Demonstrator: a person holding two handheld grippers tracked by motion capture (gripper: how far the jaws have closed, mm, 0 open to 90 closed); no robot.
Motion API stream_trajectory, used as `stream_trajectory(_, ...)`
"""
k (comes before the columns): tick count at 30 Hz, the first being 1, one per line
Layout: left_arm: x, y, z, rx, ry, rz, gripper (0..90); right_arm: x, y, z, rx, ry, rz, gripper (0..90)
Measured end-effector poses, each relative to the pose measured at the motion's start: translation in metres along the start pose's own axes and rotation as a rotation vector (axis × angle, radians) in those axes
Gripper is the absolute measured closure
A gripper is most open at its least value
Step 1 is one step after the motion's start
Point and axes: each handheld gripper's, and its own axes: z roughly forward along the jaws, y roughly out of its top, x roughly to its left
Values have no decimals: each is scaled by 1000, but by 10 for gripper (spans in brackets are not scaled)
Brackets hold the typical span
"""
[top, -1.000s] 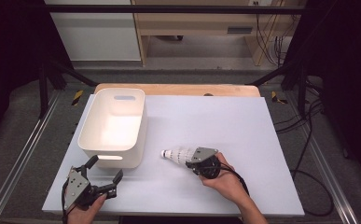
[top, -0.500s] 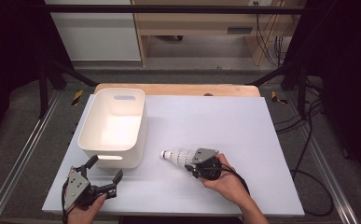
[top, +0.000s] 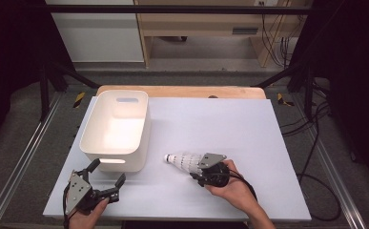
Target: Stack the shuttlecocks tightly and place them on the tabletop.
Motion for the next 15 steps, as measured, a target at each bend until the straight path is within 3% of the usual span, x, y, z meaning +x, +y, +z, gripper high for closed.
stream_trajectory(9,0,0,0,1,0,0,16,1,-5,-5,-3,-6,10,536)
stream_trajectory(15,0,0,0,1,-2,1,16,-1,-10,-11,-22,-2,52,514)
